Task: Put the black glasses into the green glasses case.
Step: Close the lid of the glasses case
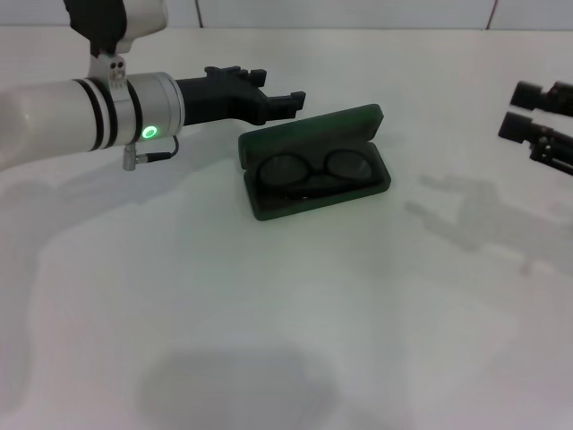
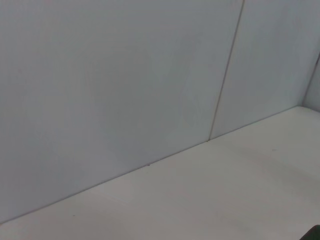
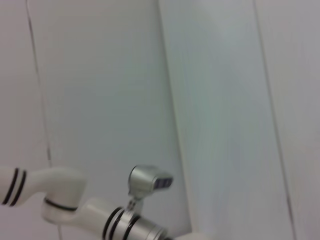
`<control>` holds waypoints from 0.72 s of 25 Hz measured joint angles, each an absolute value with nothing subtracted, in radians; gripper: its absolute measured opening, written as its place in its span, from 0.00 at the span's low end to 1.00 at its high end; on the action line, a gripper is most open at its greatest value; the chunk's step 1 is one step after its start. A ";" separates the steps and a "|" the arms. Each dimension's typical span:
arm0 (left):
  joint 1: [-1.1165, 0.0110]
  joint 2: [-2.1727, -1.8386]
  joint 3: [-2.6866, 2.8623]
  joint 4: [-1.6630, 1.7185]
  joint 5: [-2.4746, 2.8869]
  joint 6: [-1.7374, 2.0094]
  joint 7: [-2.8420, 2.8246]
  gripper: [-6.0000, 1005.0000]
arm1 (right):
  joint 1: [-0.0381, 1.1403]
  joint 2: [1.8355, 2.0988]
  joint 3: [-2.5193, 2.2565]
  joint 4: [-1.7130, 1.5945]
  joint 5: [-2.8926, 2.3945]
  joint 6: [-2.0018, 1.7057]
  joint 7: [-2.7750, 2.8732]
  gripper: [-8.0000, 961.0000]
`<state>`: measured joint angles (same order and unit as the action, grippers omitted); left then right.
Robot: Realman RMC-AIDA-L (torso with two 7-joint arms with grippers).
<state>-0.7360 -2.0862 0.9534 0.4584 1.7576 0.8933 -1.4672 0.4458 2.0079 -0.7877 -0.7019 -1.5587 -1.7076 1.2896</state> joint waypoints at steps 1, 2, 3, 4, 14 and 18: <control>-0.737 -2.086 0.955 0.459 1.759 0.890 -1.467 0.78 | 0.445 2.009 -0.783 -0.702 -1.555 -1.707 1.285 0.43; -0.737 -2.086 0.958 0.459 1.760 0.889 -1.467 0.78 | 0.445 2.010 -0.780 -0.700 -1.550 -1.705 1.279 0.47; -0.738 -2.086 0.966 0.459 1.760 0.888 -1.468 0.78 | 0.445 2.010 -0.780 -0.699 -1.548 -1.703 1.276 0.52; -0.739 -2.086 0.971 0.459 1.760 0.887 -1.469 0.78 | 0.446 2.011 -0.781 -0.699 -1.545 -1.701 1.274 0.56; -0.742 -2.090 1.089 0.457 1.754 0.848 -1.491 0.78 | 0.454 2.013 -0.789 -0.693 -1.548 -1.684 1.271 0.61; -0.727 -2.094 1.150 0.452 1.760 0.845 -1.485 0.78 | 0.466 2.014 -0.790 -0.667 -1.548 -1.662 1.257 0.61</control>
<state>-0.7273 -2.0943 1.1504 0.4520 1.7595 0.8446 -1.4845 0.4656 2.0141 -0.7896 -0.6672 -1.5481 -1.6617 1.2566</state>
